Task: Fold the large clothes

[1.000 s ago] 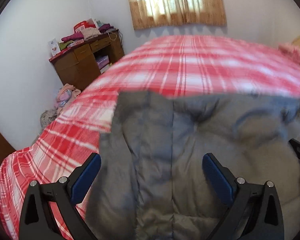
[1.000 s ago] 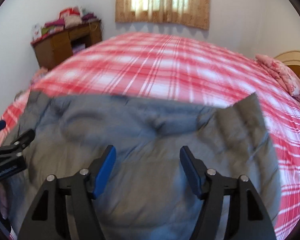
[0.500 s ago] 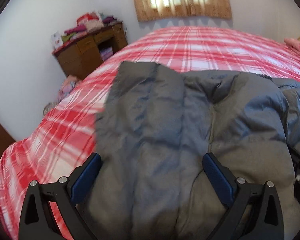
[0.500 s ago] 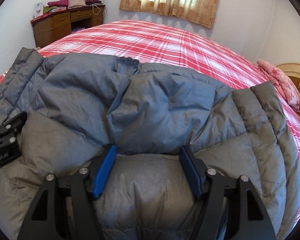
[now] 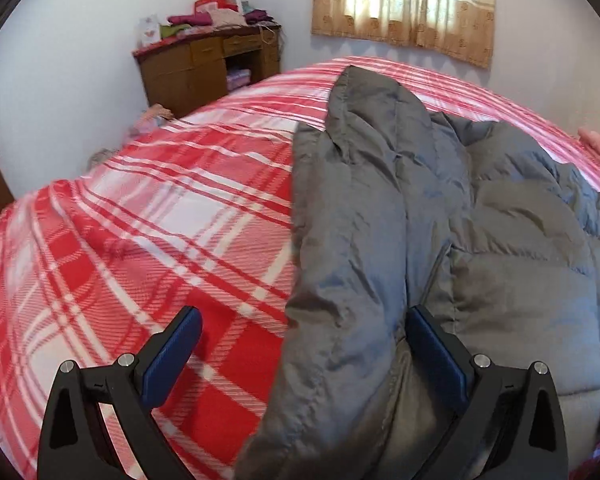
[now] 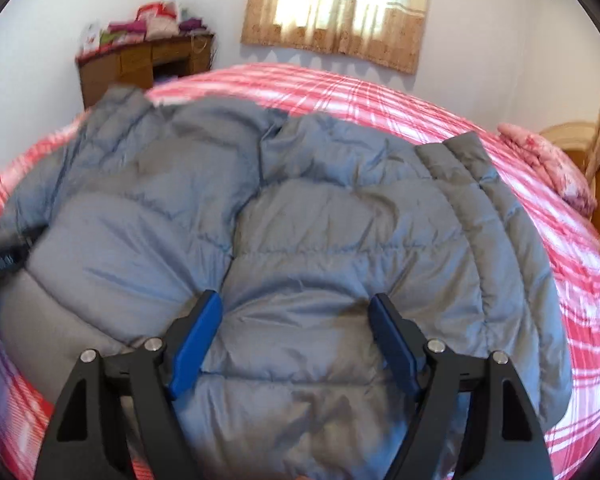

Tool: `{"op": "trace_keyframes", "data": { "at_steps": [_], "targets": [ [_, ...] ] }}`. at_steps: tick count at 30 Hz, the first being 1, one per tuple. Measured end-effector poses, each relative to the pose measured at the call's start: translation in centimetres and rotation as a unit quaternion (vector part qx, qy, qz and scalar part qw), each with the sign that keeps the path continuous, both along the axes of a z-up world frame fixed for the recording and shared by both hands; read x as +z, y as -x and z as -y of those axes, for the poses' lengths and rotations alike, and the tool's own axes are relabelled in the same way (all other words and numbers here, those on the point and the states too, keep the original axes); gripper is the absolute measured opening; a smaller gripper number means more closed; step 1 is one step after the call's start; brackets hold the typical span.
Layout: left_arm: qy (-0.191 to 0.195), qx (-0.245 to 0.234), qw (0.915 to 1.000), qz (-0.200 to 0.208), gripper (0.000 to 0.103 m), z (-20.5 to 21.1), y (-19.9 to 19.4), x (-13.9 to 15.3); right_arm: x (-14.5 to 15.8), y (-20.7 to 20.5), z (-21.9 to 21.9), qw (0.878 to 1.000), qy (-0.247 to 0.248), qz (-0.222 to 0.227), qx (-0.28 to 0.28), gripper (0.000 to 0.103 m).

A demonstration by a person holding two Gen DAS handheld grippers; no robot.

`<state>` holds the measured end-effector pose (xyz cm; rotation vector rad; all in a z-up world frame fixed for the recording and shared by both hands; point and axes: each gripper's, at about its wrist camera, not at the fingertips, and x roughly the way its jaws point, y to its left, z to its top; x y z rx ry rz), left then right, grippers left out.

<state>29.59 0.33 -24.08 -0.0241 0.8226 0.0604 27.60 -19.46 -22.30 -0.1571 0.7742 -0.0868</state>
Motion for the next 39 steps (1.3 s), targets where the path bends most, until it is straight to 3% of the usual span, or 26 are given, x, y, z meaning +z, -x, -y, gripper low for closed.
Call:
{"op": "trace_keyframes", "data": {
  "at_steps": [1, 2, 3, 4, 5, 8, 13, 24, 30, 32, 35, 39],
  "targets": [
    [0.008, -0.003, 1.0000, 0.001, 0.097, -0.1, 0.0, -0.1, -0.3, -0.2, -0.1, 1.000, 0.003, -0.004, 0.000, 0.080],
    [0.034, -0.016, 0.9993, -0.001, 0.084, -0.2, 0.1, -0.3, -0.4, -0.5, -0.3, 1.000, 0.006, -0.008, -0.001, 0.080],
    [0.049, -0.024, 0.9985, 0.001, 0.081, -0.1, 0.2, -0.3, -0.5, -0.6, -0.4, 1.000, 0.008, -0.009, -0.003, 0.080],
    [0.047, -0.031, 0.9984, 0.006, 0.072, 0.2, 0.3, -0.1, -0.5, -0.5, -0.4, 1.000, 0.009, -0.009, -0.003, 0.080],
    [0.055, -0.052, 0.9971, 0.009, 0.055, 0.6, 0.5, 0.0, -0.6, -0.6, -0.4, 1.000, 0.010, -0.008, -0.003, 0.080],
    [0.062, -0.071, 0.9955, 0.009, 0.033, 1.7, 0.7, 0.4, -0.6, -0.6, -0.4, 1.000, 0.010, -0.005, -0.004, 0.080],
    [0.068, -0.084, 0.9941, 0.011, 0.012, 1.9, 0.9, 1.4, -0.7, -0.4, -0.6, 1.000, 0.012, -0.003, -0.004, 0.080],
    [0.089, -0.091, 0.9913, 0.032, 0.008, -1.9, 4.1, 3.5, -0.7, 2.1, -3.8, 0.999, 0.038, 0.004, -0.009, 0.074],
    [0.095, -0.068, 0.9924, 0.038, 0.008, -4.5, 5.7, 5.3, -0.3, 2.5, -5.9, 0.999, 0.039, 0.001, 0.027, 0.073],
    [0.098, -0.060, 0.9926, 0.041, 0.007, -5.0, 6.1, 6.6, 0.8, 2.7, -5.0, 0.998, 0.002, -0.016, 0.053, 0.072],
    [0.084, -0.056, 0.9932, 0.058, 0.007, -4.5, 6.6, 9.6, 4.1, 4.8, -1.8, 0.998, -0.034, 0.021, 0.054, 0.072],
    [0.042, -0.077, 0.9913, 0.098, 0.007, 0.0, 7.1, 14.5, 6.9, 6.8, 5.3, 0.997, -0.040, 0.068, -0.011, 0.076]
  ]
}}
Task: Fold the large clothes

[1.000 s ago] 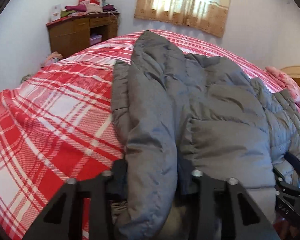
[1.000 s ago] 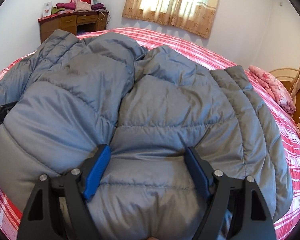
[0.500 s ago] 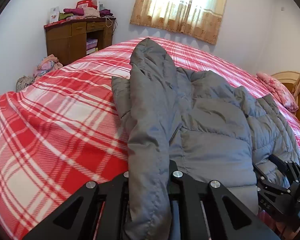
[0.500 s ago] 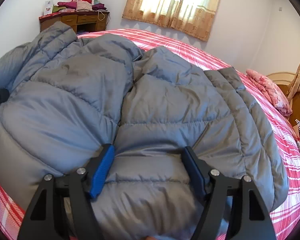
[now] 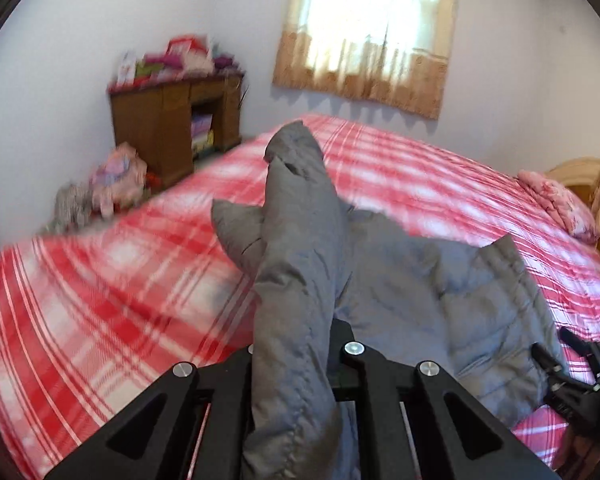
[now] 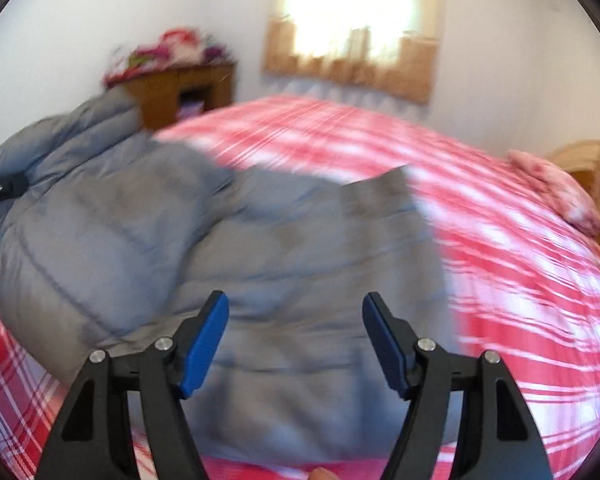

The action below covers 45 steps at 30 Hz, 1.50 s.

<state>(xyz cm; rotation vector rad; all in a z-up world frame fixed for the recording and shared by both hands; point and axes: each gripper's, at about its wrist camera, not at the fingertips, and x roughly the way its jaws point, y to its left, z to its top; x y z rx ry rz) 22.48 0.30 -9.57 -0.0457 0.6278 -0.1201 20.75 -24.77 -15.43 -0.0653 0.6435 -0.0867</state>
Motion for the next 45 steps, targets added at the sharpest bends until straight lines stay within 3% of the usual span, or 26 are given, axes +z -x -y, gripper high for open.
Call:
{"op": "trace_keyframes", "data": {
  "at_steps": [4, 8, 11, 16, 19, 21, 25, 27, 28, 29, 31, 32, 33, 36, 38, 41, 45],
  "targets": [
    [-0.046, -0.043, 0.9968, 0.049, 0.007, 8.3, 0.5, 4.1, -0.5, 0.6, 8.2, 0.996, 0.006, -0.005, -0.091, 0.079],
    [-0.097, -0.100, 0.9870, 0.080, 0.007, 17.8, 1.2, 5.2, -2.2, 1.7, 14.8, 0.988, -0.011, -0.024, -0.154, 0.079],
    [-0.160, -0.142, 0.9717, 0.101, 0.007, 25.7, 2.0, 3.0, -3.2, 3.4, 18.8, 0.981, -0.033, -0.028, -0.187, 0.079],
    [-0.254, -0.196, 0.9429, 0.090, 0.008, 35.3, 2.8, -4.5, -4.3, 5.1, 20.9, 0.976, -0.056, -0.034, -0.208, 0.079],
    [-0.319, -0.217, 0.9175, 0.096, 0.013, 38.7, 3.5, -8.8, -5.3, 5.5, 21.5, 0.975, -0.065, -0.042, -0.211, 0.079],
    [-0.351, -0.225, 0.9021, 0.112, 0.019, 40.1, 4.4, -9.4, -5.6, 5.7, 21.9, 0.974, -0.066, -0.045, -0.214, 0.079],
    [-0.355, -0.234, 0.8933, 0.146, 0.032, 40.7, 7.1, -6.4, -5.8, 5.9, 23.1, 0.970, -0.075, -0.045, -0.228, 0.079],
    [-0.335, -0.250, 0.8920, 0.171, 0.055, 40.3, 9.1, -3.6, -5.4, 5.9, 23.6, 0.968, -0.071, -0.045, -0.235, 0.079],
    [-0.325, -0.254, 0.8922, 0.185, 0.083, 39.9, 9.9, -2.4, -5.2, 5.7, 23.8, 0.968, -0.067, -0.045, -0.238, 0.079],
    [-0.310, -0.258, 0.8943, 0.194, 0.097, 39.2, 10.5, -1.0, -4.9, 5.6, 23.9, 0.968, -0.065, -0.046, -0.238, 0.079],
    [-0.285, -0.246, 0.9040, 0.202, 0.097, 37.0, 10.3, 1.3, -3.8, 5.2, 23.9, 0.969, -0.064, -0.046, -0.234, 0.072],
    [-0.289, -0.220, 0.9094, 0.202, 0.097, 35.5, 9.3, 2.1, -2.8, 4.7, 23.8, 0.970, -0.070, -0.046, -0.227, 0.059],
    [-0.293, -0.196, 0.9141, 0.201, 0.097, 34.5, 8.4, 2.6, -2.0, 4.3, 23.5, 0.971, -0.072, -0.045, -0.222, 0.054],
    [-0.306, -0.087, 0.9305, 0.181, 0.097, 29.9, 3.1, 3.2, 2.8, 1.8, 20.8, 0.980, -0.065, -0.019, -0.185, 0.054],
    [-0.303, -0.004, 0.9421, 0.144, 0.097, 25.8, -1.7, 3.0, 5.9, 0.2, 18.4, 0.986, -0.062, -0.002, -0.153, 0.054],
    [-0.279, 0.075, 0.9532, 0.088, 0.097, 21.0, -6.4, 2.4, 10.6, -4.1, 13.2, 0.994, -0.062, -0.005, -0.095, 0.052],
    [-0.248, 0.120, 0.9606, 0.033, 0.097, 17.8, -9.7, 0.7, 11.6, -10.2, 7.3, 0.996, -0.024, -0.033, -0.085, 0.048]
  ]
}}
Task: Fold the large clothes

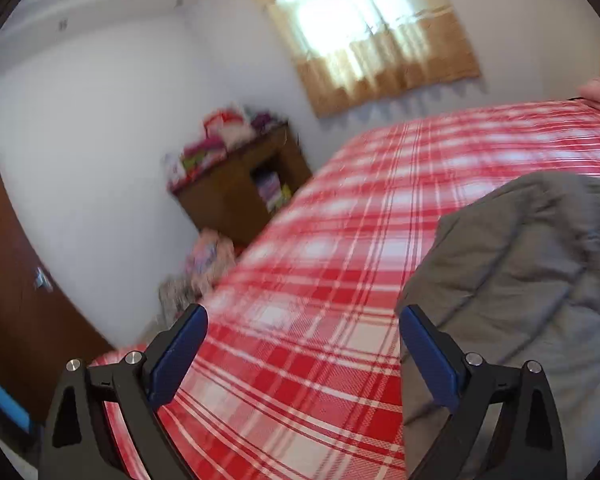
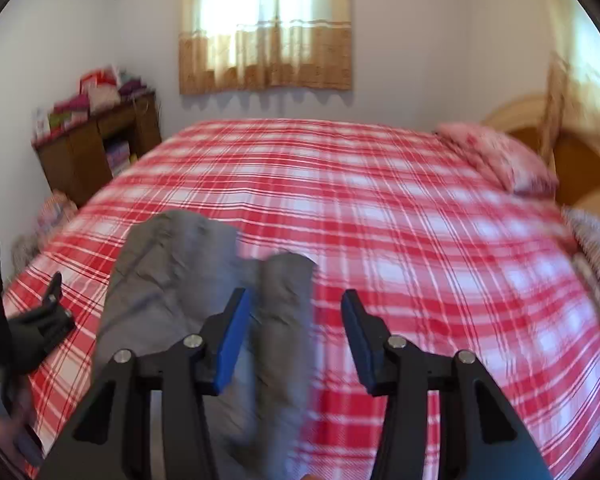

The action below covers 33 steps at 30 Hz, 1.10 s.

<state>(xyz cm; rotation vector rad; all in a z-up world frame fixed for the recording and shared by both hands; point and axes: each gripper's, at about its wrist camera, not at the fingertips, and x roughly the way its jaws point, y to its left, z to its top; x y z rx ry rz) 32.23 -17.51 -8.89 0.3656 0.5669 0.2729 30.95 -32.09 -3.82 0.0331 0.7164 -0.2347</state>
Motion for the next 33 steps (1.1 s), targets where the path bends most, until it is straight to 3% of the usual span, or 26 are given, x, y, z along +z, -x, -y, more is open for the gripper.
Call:
{"op": "trace_keyframes", "data": {
  "at_steps": [4, 9, 16, 20, 23, 27, 29, 33],
  "targets": [
    [0.079, 0.021, 0.9957, -0.044, 0.097, -0.2, -2.3, -2.4, -3.8, -5.5, -3.0, 0.998, 0.026, -0.043, -0.023, 0.043],
    [0.128, -0.021, 0.9894, -0.065, 0.097, 1.9, -3.3, -4.8, -8.7, -4.3, -0.8, 0.995, 0.060, -0.059, -0.050, 0.038],
    [0.060, -0.119, 0.9902, -0.042, 0.097, 9.3, -1.6, -6.3, -14.0, -0.5, 5.3, 0.994, 0.003, -0.053, -0.094, 0.037],
    [0.004, -0.149, 0.9885, -0.027, 0.097, 12.5, -0.2, -7.1, -14.4, 0.4, 6.8, 0.993, -0.018, -0.050, -0.106, 0.036],
    [0.007, -0.152, 0.9880, -0.027, 0.097, 12.8, -0.1, -6.8, -11.4, 0.9, 7.9, 0.992, -0.031, -0.022, -0.122, 0.036],
    [0.016, -0.148, 0.9883, -0.033, 0.097, 12.7, -0.5, -6.8, -7.5, 0.1, 6.1, 0.996, -0.032, 0.013, -0.088, 0.037],
    [0.019, -0.147, 0.9885, -0.030, 0.097, 12.5, -0.4, -6.6, -7.8, -0.6, 4.5, 0.997, -0.046, 0.025, -0.050, 0.037],
    [0.041, -0.143, 0.9882, -0.038, 0.097, 11.0, -1.3, -6.7, -12.3, -2.1, 3.3, 0.998, -0.062, -0.007, -0.028, 0.035]
  ]
}}
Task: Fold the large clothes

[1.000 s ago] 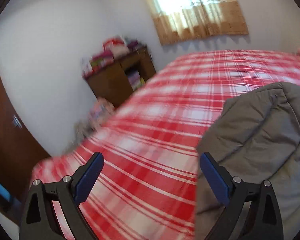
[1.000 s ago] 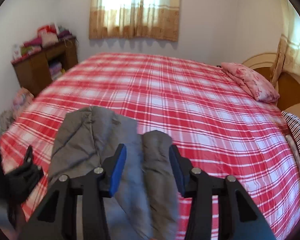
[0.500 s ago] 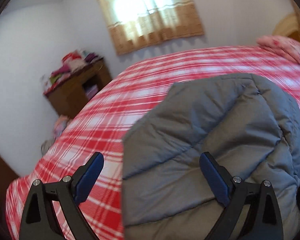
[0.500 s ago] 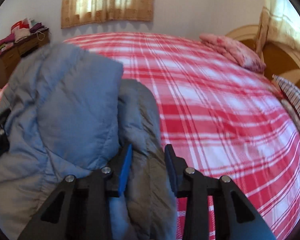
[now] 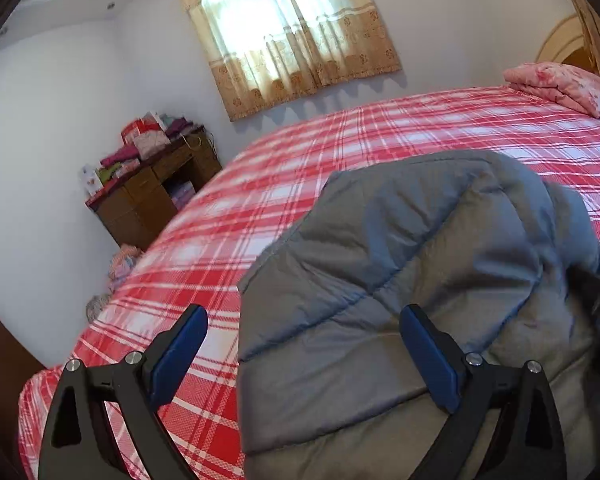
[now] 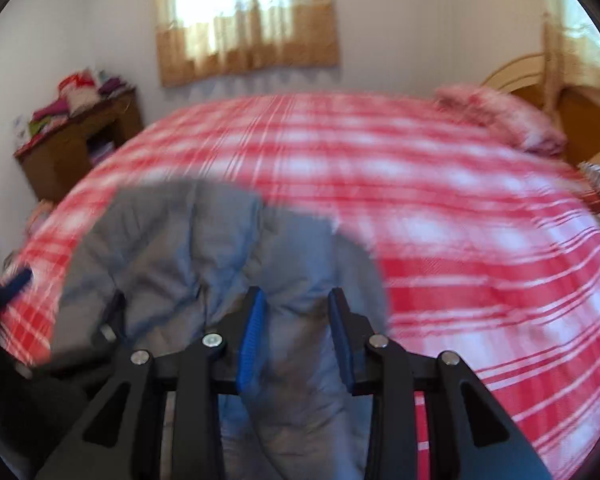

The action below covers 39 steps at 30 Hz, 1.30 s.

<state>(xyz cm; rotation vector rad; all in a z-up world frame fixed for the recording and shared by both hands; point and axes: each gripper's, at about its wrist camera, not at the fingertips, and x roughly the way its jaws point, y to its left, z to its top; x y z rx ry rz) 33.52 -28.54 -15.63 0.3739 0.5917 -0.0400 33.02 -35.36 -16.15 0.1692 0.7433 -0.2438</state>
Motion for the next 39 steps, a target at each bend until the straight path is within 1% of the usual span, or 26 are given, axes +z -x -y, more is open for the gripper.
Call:
{"op": "trace_keyframes", "data": {
  "at_steps": [3, 8, 11, 21, 39],
  "targets": [
    [0.027, -0.004, 0.9993, -0.026, 0.098, -0.7, -1.0, -1.0, -2.1, 0.4, 0.0, 1.000, -0.011, 0.008, -0.003, 0.036],
    [0.057, 0.004, 0.9977, -0.036, 0.101, -1.0, -1.9, -2.7, -2.8, -0.1, -0.3, 1.000, -0.007, 0.004, -0.004, 0.036],
    [0.066, 0.005, 0.9968, -0.046, 0.102, -1.1, -2.3, -3.4, -3.1, 0.3, -0.3, 1.000, -0.009, 0.006, -0.002, 0.036],
    [0.062, 0.004, 0.9963, -0.059, 0.102, -0.8, -2.7, -4.7, -4.0, 0.2, 0.0, 1.000, -0.019, 0.000, -0.008, 0.036],
    [0.059, 0.003, 0.9958, -0.069, 0.102, -1.0, -3.1, -5.4, -4.3, -0.5, -0.3, 1.000, -0.012, -0.016, -0.012, 0.036]
  ]
}}
